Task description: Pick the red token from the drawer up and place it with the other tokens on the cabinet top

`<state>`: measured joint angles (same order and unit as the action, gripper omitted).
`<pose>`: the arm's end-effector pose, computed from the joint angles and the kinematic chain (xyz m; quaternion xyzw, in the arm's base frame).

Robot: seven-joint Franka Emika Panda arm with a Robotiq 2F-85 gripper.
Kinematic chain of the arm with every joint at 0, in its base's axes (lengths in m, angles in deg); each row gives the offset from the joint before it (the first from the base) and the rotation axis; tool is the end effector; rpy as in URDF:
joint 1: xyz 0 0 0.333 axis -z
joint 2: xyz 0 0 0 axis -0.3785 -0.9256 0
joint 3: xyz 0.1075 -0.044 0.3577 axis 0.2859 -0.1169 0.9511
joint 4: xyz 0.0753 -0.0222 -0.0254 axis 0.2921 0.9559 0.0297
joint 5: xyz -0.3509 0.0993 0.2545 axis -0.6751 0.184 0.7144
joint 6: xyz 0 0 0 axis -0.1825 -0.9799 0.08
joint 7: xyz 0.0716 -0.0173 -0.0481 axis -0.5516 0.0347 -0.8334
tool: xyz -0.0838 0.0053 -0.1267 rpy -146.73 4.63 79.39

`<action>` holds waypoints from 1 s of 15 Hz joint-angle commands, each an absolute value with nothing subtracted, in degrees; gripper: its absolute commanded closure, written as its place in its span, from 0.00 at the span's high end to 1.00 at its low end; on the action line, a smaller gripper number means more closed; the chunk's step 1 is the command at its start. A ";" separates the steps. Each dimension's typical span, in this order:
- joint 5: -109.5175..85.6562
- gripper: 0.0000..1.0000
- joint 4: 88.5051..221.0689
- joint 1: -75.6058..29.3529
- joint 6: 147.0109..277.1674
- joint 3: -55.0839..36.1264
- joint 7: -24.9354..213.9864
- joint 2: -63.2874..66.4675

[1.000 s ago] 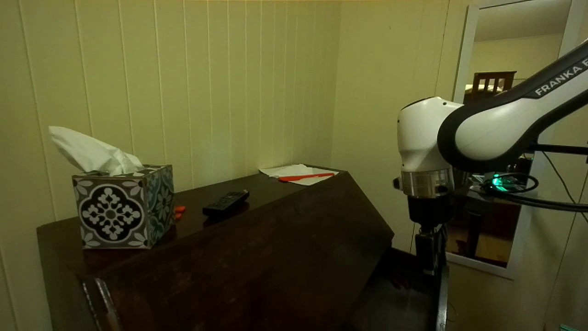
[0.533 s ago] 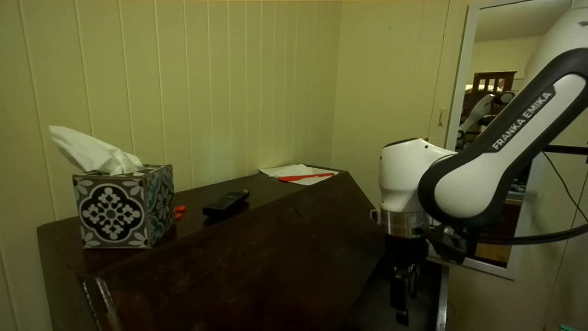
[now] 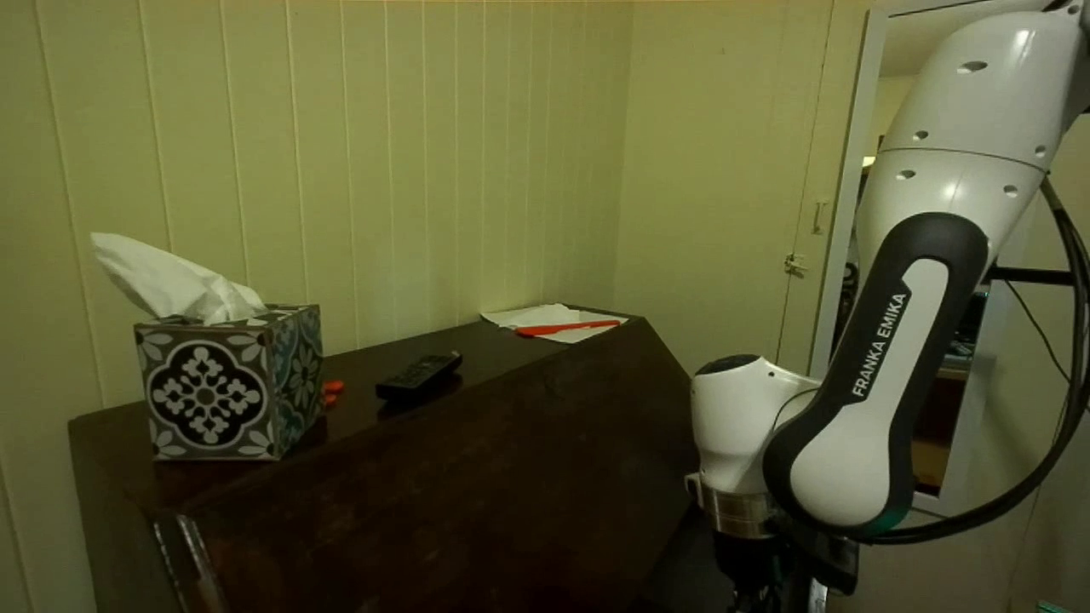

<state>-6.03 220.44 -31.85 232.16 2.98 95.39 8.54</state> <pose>0.3502 0.1184 0.1142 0.9898 0.0854 -0.1138 0.0027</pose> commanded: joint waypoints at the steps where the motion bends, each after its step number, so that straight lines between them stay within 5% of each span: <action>1: -6.08 1.00 220.16 -31.62 232.00 3.14 95.38 8.72; 8: 1.90 1.00 218.71 -30.38 235.72 6.33 90.59 2.05; 15: 7.50 1.00 215.74 -20.03 255.80 20.42 83.53 -13.30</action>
<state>7.23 218.44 -26.08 248.39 14.74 86.93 -5.92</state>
